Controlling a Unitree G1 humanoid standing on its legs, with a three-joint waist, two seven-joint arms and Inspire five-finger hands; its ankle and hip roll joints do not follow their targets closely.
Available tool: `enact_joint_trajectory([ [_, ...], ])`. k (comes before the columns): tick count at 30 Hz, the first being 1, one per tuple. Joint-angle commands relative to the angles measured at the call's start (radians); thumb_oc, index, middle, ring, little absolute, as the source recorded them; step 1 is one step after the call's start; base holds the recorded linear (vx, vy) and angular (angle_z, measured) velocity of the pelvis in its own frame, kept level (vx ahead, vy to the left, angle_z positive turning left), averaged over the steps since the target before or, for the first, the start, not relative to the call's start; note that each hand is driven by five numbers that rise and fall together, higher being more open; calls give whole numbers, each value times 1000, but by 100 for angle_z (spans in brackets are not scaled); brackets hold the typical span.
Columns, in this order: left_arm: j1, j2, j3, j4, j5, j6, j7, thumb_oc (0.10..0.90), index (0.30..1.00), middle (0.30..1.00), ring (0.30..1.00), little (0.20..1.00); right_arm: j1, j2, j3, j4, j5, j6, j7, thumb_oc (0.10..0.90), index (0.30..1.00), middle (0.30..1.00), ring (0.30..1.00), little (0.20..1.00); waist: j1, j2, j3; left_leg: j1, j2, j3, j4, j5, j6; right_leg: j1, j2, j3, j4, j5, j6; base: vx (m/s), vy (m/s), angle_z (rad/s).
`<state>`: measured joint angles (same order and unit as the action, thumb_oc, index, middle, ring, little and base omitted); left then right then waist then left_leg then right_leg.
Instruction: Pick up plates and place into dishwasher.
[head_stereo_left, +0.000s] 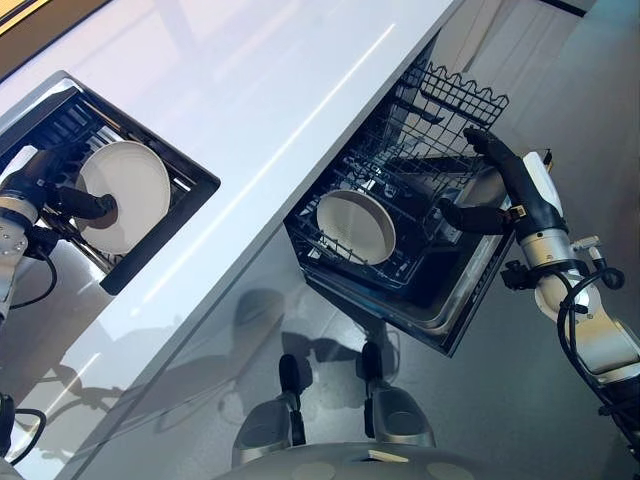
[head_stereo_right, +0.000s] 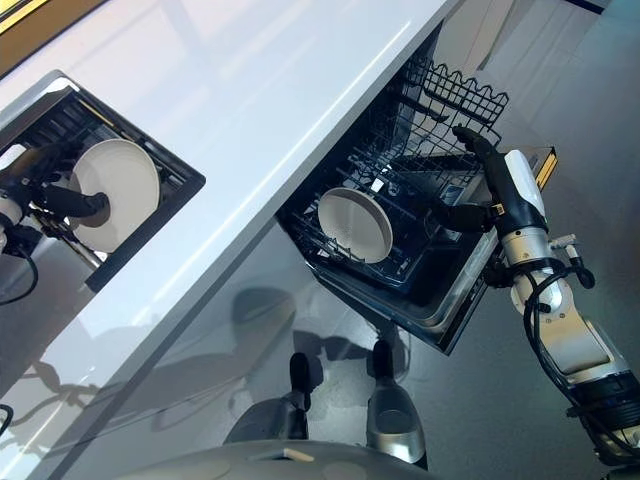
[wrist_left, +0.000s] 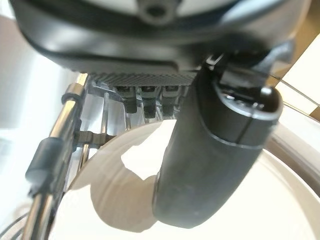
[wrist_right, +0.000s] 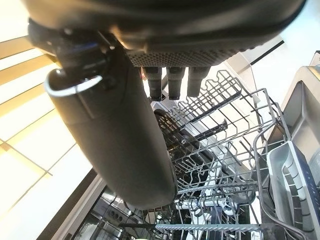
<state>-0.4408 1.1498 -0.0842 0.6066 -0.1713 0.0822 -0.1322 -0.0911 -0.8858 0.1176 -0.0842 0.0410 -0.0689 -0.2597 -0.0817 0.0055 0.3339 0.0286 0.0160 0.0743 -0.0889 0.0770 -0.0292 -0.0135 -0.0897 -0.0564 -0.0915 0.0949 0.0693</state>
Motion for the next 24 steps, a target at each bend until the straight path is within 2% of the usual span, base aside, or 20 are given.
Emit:
enact_joint_trajectory([
  [1,-128,67,-32,21,-31,-71,2,292,465,465,465,392,-70,-65,-94,-77,31,-99,-66,800,900,900,900,900,-22,-6,-61,2,-60,18,11,-51,31,8,37,-9,20,3,47,30,-19,0],
  [2,-130,64,-36,22,-34,-73,0,100,300,300,300,200,-69,-63,-91,-72,30,-101,-68,800,900,900,900,900,-22,-4,-64,3,-60,17,11,-51,31,9,37,-10,20,2,47,30,-19,1],
  [10,-107,62,-20,18,-21,-94,-18,100,300,300,300,200,-48,-54,-107,-57,36,-109,-57,800,900,900,900,900,-22,4,-82,13,-61,13,12,-53,28,21,37,-13,19,-2,46,8,-1,0],
  [19,-81,61,-7,0,0,-89,-31,100,300,300,300,200,-27,-40,-112,-60,42,-109,-49,800,900,900,900,900,-21,12,-105,29,-65,7,11,-55,25,38,36,-15,17,-6,48,8,-2,0],
  [24,-83,71,2,-2,-8,-113,-8,100,300,300,300,200,-20,-34,-109,-57,50,-115,-45,800,900,900,900,900,-19,16,-122,39,-66,4,9,-57,23,48,37,-18,15,-8,49,8,-13,0],
])
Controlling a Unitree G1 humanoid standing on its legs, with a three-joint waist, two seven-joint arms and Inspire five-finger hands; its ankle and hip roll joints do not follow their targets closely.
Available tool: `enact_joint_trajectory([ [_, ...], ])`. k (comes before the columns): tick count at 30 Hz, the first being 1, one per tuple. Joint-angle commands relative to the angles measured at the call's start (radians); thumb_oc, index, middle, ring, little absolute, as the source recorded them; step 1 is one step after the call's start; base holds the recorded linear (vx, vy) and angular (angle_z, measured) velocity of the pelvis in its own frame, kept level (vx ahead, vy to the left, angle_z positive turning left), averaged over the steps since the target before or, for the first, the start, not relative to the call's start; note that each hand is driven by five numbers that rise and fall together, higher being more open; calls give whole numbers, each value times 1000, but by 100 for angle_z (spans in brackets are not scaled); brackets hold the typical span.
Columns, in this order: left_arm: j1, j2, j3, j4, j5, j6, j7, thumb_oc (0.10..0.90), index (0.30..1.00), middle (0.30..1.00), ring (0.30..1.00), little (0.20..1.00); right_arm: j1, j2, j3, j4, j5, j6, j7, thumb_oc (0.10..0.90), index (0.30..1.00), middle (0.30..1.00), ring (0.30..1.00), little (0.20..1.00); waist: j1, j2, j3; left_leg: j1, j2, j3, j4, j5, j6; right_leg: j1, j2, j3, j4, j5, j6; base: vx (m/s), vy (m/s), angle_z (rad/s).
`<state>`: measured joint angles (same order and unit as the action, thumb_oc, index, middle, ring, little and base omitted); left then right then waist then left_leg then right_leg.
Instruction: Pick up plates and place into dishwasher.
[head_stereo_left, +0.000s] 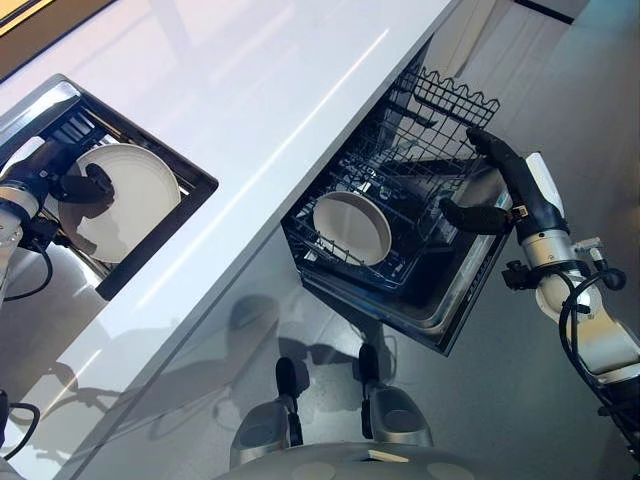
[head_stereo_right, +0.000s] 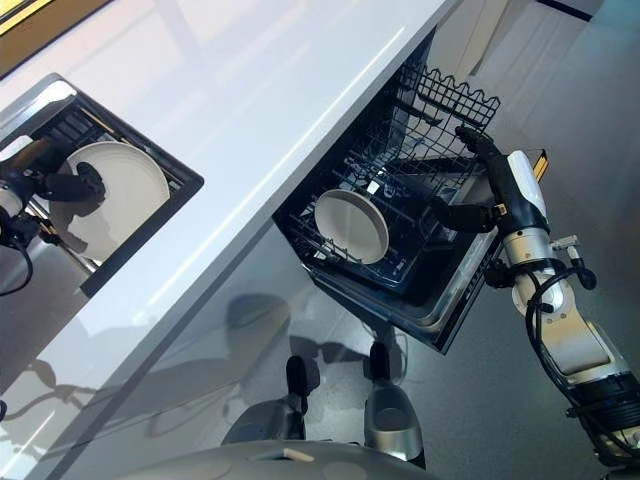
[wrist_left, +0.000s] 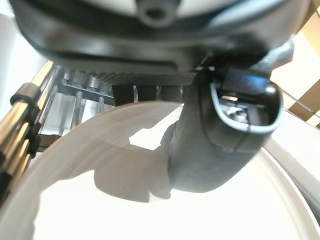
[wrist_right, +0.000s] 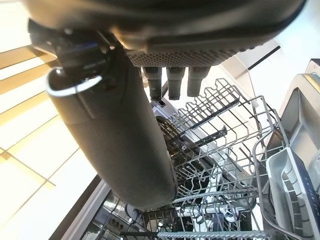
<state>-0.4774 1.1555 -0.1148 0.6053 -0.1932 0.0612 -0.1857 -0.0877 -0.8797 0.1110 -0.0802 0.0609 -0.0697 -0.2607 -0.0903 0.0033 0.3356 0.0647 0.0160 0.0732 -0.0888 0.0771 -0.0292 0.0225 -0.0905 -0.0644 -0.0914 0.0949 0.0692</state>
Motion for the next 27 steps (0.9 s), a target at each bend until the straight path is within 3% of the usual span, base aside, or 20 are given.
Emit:
enact_joint_trajectory([
  [1,-48,68,33,-2,14,-97,53,100,300,300,300,200,-22,-39,-102,-62,32,-115,-44,800,900,900,900,900,-10,19,-125,3,-66,5,9,-57,23,13,37,-10,15,-8,49,14,-34,0],
  [11,-92,127,56,-52,28,-106,228,100,300,300,300,200,-2,-14,-93,-70,53,-167,-33,800,900,900,900,900,1,35,-171,22,-67,-4,4,-58,15,38,38,-23,12,-17,51,-6,-42,1],
  [23,-171,197,36,-110,174,-107,472,100,300,300,300,200,-46,3,-54,-76,146,-215,-5,800,900,900,900,900,20,44,-212,35,-68,-22,2,-60,10,60,40,-36,13,-29,46,-9,-37,5],
  [27,-180,243,25,-137,295,-119,565,100,300,300,300,200,-62,13,-48,-102,202,-237,29,800,900,900,900,900,23,42,-226,32,-68,-21,2,-52,8,55,40,-38,14,-21,44,-13,-39,7],
])
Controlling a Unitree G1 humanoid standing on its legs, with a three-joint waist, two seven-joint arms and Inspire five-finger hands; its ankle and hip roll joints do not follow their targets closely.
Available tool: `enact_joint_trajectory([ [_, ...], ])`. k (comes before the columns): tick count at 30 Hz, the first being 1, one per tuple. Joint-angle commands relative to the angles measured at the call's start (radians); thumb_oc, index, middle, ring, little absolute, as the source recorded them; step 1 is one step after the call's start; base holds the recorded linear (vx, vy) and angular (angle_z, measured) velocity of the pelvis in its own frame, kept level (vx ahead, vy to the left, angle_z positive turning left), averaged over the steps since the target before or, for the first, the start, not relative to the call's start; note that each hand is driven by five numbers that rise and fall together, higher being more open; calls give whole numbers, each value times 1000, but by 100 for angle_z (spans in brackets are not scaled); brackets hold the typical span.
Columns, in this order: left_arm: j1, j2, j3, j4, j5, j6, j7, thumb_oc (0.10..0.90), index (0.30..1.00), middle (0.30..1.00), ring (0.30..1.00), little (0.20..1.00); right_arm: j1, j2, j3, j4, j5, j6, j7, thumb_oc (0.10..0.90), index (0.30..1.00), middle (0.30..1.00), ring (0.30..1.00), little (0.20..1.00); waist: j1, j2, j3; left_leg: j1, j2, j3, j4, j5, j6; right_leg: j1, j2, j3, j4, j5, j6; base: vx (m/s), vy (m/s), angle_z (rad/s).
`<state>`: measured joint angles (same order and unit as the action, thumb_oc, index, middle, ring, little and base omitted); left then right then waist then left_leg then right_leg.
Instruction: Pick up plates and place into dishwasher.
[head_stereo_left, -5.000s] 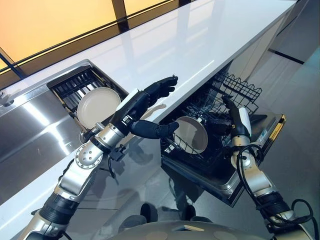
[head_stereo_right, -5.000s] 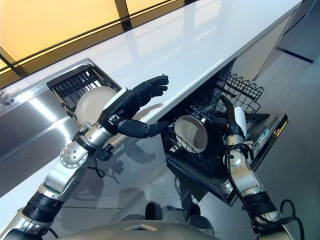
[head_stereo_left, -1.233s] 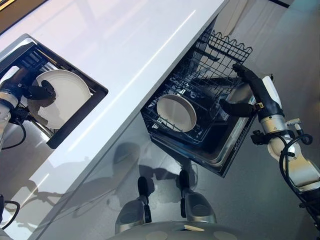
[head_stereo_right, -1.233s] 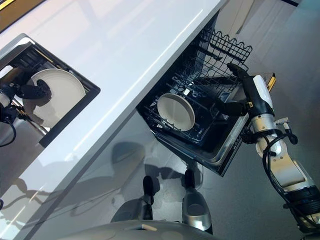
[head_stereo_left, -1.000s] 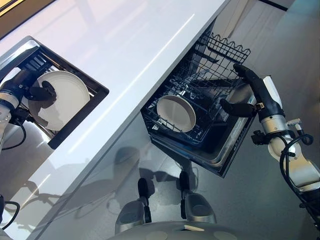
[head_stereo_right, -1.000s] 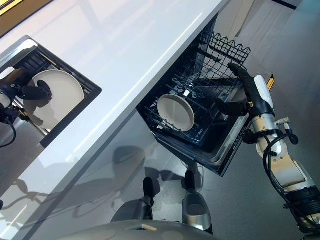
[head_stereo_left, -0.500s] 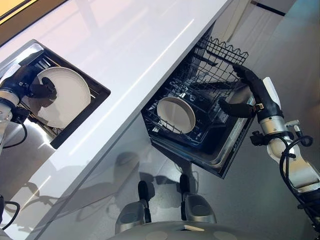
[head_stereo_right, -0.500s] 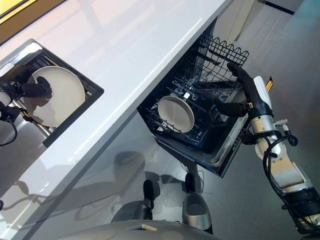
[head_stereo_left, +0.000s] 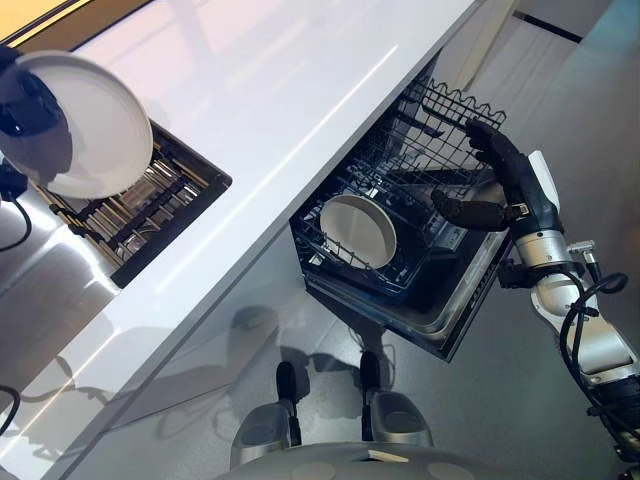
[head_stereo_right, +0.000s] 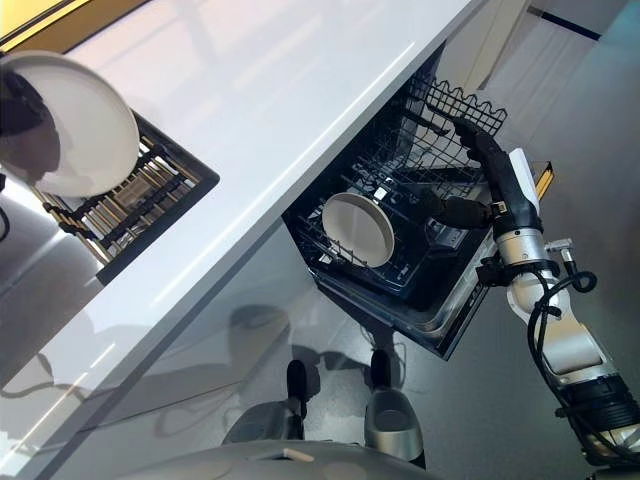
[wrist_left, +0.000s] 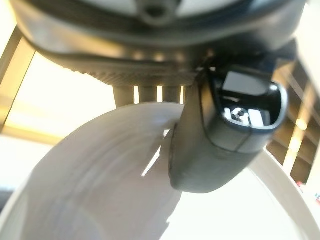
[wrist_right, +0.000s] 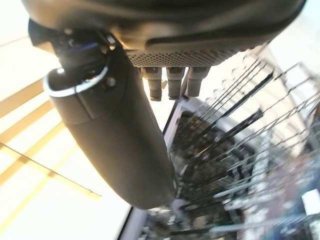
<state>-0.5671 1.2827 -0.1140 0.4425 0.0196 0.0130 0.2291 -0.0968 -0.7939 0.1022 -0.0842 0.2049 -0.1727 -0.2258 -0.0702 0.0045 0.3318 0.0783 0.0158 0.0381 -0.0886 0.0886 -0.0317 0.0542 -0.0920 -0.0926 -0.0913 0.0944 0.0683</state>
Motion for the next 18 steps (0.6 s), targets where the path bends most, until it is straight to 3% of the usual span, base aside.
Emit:
enact_joint_trajectory([
  [1,-96,130,25,23,80,-88,174,100,300,300,300,200,-57,-76,-41,-106,78,-136,7,800,900,900,900,900,3,41,-226,19,-67,15,1,-64,10,23,41,-10,14,-20,44,12,-29,6],
  [11,-108,141,91,-181,23,-147,217,100,300,300,300,200,-87,-59,-63,-197,261,-104,157,800,900,900,900,900,4,43,-253,21,-62,12,1,-62,3,27,48,-9,14,-23,38,7,-7,0],
  [18,-174,4,45,-389,-71,-168,157,100,300,300,300,200,-151,-1,-31,-226,254,-75,168,800,900,900,900,900,-2,35,-264,30,-60,9,1,-68,5,33,55,-4,15,-28,30,1,-24,-1],
])
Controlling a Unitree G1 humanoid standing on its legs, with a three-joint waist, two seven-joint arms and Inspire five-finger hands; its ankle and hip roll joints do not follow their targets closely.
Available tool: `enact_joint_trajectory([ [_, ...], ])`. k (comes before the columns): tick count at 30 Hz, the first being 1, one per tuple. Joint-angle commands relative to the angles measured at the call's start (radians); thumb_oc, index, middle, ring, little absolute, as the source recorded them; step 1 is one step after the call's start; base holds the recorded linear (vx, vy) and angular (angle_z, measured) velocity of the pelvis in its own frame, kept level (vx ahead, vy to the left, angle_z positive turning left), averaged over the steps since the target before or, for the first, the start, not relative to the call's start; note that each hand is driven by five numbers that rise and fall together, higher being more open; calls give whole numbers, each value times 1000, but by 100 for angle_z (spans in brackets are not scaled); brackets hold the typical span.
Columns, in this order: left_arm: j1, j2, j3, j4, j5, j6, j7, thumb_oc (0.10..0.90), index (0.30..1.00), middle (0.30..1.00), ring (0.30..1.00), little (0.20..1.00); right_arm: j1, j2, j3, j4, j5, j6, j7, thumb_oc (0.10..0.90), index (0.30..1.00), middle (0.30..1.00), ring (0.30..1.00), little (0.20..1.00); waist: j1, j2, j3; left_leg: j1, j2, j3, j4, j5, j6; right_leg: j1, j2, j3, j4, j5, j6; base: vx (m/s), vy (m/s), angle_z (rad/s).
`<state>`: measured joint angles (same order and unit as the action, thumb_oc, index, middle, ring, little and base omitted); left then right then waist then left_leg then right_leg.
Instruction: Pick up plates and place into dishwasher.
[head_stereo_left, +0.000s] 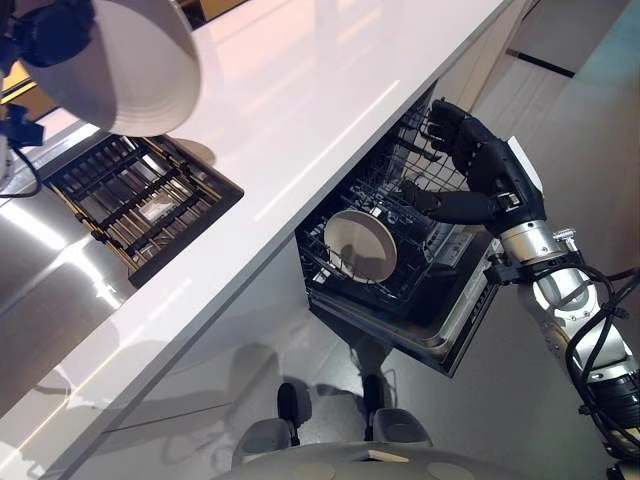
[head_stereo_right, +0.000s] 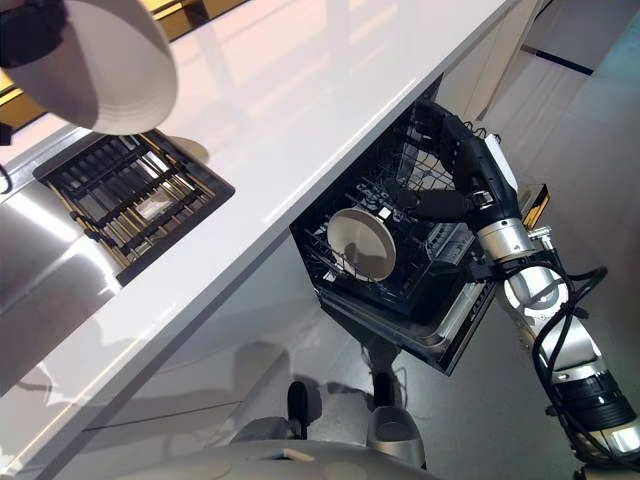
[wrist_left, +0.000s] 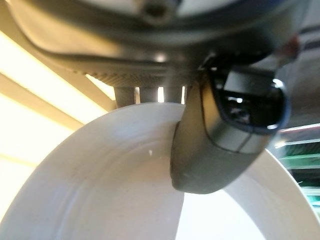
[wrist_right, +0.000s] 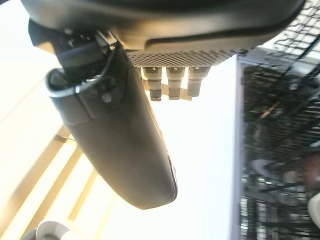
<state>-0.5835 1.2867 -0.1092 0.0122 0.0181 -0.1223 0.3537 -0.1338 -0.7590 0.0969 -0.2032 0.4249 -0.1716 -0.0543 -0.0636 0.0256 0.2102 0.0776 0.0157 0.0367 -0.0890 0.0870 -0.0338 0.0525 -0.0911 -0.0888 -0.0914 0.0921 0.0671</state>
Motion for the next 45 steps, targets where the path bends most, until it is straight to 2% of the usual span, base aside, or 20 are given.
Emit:
enact_joint_trajectory([
  [1,-161,-9,35,31,-69,-34,28,100,300,300,300,200,-118,-34,-24,-109,33,-74,-4,800,900,900,900,900,-9,13,-142,32,-59,10,2,-67,7,35,54,-6,15,-26,31,-2,-35,-1],
  [7,-187,-111,-14,-50,-85,-38,7,100,300,300,300,200,-163,-7,-15,-125,28,-67,-15,800,900,900,900,900,-29,6,-145,41,-56,26,2,-70,10,35,63,18,16,-23,27,-8,-22,-7],
  [17,-280,-280,-132,-36,-34,-64,47,100,300,300,300,200,-242,79,45,-104,38,-35,-10,800,900,900,900,900,-65,2,-151,58,-50,59,2,-78,16,34,76,60,16,-15,24,7,0,-17],
  [26,-307,-400,-182,-23,24,-114,105,100,300,300,300,200,-292,145,87,-87,12,8,-15,800,900,900,900,900,-85,0,-155,75,-48,75,2,-98,19,43,81,76,14,-21,25,28,-4,-12],
  [30,-306,-438,-197,5,60,-161,143,100,300,300,300,200,-300,165,100,-79,27,22,3,800,900,900,900,900,-93,-1,-154,74,-47,84,2,-89,18,37,81,85,17,-10,24,-1,-6,-5],
  [34,-313,-469,-218,18,139,-176,185,100,300,300,300,200,-300,191,118,-70,35,39,30,800,900,900,900,900,-99,-3,-157,78,-47,90,2,-90,19,38,81,90,17,-9,24,23,2,-3],
  [45,-302,-474,-227,74,256,-243,303,100,300,300,300,200,-280,208,129,-62,69,47,78,800,900,900,900,900,-109,-9,-162,89,-42,96,2,-102,21,45,84,96,15,-17,23,19,1,-1],
])
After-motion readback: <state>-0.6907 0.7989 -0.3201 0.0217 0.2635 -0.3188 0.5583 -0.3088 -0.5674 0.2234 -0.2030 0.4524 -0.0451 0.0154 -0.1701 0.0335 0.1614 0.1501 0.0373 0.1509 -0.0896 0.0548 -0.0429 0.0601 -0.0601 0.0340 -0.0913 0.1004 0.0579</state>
